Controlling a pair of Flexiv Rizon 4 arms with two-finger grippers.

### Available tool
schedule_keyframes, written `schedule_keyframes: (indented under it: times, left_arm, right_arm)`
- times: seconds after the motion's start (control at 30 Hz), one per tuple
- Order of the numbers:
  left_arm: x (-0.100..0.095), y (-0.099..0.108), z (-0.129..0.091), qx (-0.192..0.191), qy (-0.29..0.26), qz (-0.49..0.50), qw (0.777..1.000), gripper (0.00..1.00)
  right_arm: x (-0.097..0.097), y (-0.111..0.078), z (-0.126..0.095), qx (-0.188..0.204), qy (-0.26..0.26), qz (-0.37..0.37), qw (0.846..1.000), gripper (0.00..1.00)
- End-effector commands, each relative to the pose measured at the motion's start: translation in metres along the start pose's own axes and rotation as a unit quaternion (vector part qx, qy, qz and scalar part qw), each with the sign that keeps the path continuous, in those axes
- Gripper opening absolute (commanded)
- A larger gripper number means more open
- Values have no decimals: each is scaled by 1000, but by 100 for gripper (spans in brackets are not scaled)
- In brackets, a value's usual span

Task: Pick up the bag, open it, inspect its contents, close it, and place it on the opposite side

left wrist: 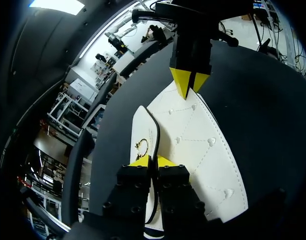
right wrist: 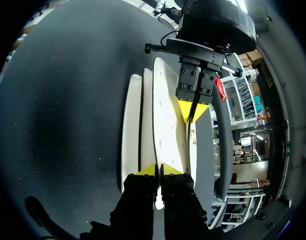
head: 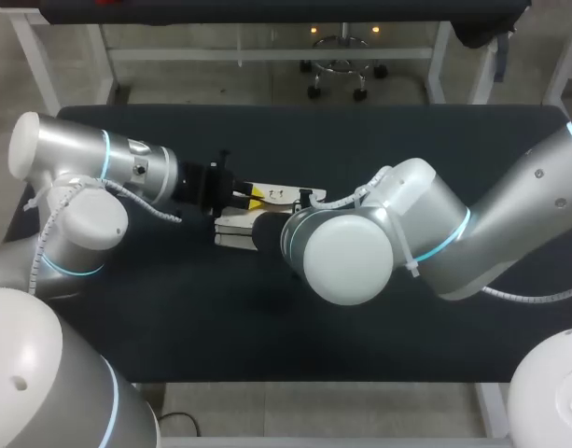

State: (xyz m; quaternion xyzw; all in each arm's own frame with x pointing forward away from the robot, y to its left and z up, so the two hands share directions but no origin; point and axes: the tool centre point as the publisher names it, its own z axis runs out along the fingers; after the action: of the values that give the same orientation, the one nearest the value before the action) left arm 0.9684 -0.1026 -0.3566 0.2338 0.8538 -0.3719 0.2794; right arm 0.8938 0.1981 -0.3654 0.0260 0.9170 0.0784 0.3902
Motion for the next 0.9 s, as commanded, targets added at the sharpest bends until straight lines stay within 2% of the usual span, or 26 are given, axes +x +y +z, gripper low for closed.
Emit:
schedule_keyframes:
  times: [0.03, 0.23, 0.53, 0.77, 0.9]
  left_arm:
    - [7, 8, -6, -2, -8, -13, 1000, 0]
    - [7, 13, -6, -5, -21, -25, 999, 0]
    - [9, -6, -2, 7, -8, 24, 1000, 0]
    - [16, 9, -10, -6, -8, 1, 1000, 0]
    - [15, 17, -6, -14, -13, -20, 1000, 0]
  right_arm:
    - [1, 1, 1, -1, -1, 0, 1000, 0]
    - [1, 1, 1, -1, -1, 0, 1000, 0]
    - [1, 1, 1, -1, -1, 0, 1000, 0]
    - [1, 1, 1, -1, -1, 0, 1000, 0]
    - [1, 1, 1, -1, -1, 0, 1000, 0]
